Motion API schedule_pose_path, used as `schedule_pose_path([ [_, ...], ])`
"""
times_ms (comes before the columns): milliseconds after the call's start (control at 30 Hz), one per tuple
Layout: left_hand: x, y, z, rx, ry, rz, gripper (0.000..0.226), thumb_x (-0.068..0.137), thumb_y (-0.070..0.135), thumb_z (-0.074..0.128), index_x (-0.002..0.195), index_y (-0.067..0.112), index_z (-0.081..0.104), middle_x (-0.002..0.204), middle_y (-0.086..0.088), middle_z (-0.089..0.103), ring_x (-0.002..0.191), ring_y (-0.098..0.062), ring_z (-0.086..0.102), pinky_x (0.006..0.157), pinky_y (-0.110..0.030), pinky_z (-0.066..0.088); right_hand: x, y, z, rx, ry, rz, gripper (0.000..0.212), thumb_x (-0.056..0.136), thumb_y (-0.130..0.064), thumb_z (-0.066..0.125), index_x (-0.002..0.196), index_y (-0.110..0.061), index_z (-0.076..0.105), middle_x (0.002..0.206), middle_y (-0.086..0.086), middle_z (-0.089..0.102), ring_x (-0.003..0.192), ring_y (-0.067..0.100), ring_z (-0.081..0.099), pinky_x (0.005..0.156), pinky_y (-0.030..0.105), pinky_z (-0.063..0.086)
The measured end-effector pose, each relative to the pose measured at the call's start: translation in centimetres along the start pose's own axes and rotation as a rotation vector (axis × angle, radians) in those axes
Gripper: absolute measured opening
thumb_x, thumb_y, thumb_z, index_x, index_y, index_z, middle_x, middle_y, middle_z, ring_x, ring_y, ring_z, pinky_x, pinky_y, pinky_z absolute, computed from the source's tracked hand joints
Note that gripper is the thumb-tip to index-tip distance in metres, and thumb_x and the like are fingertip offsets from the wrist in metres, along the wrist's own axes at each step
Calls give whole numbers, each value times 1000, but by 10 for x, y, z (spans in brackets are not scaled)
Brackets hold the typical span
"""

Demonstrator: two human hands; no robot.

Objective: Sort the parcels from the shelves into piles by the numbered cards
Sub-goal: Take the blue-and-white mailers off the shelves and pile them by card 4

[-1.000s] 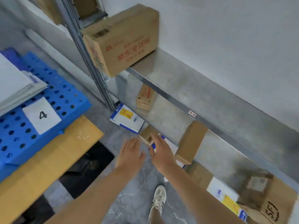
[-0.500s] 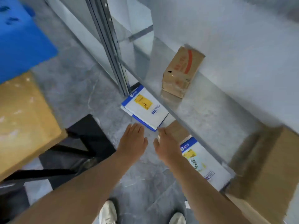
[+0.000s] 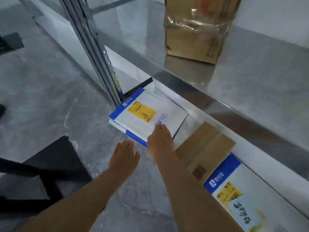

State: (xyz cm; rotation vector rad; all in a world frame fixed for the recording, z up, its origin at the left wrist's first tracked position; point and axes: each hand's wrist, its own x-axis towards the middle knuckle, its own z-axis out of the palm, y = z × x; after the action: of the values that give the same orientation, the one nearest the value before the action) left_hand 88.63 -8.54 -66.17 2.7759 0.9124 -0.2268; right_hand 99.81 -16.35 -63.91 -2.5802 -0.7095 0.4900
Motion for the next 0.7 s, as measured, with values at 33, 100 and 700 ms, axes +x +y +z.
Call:
schedule_pose_path([
  [33, 8, -1, 9, -26, 8, -35, 48, 101, 31, 36, 142, 8, 36, 145, -6, 41, 137, -18, 33, 117, -28, 14, 14, -1, 6, -10, 2, 2, 39, 95, -13, 43, 133, -2, 43, 134, 13, 46, 125, 27, 44, 108, 33, 34],
  [100, 14, 1, 31, -80, -3, -97, 47, 101, 32, 35, 141, 9, 36, 144, -5, 40, 136, -19, 33, 115, -28, 16, 41, 0, 15, -57, -19, -24, 42, 95, -14, 42, 134, -2, 41, 137, 14, 43, 128, 28, 40, 111, 35, 31],
  [700, 105, -4, 74, -1848, -108, -739, 8, 94, 21, 56, 99, 16, 59, 107, -7, 68, 96, -26, 66, 86, -42, 55, 157, 63, 16, -321, -194, 207, 89, 84, -39, 68, 147, -5, 15, 154, 12, 2, 145, 30, 6, 116, 46, 23],
])
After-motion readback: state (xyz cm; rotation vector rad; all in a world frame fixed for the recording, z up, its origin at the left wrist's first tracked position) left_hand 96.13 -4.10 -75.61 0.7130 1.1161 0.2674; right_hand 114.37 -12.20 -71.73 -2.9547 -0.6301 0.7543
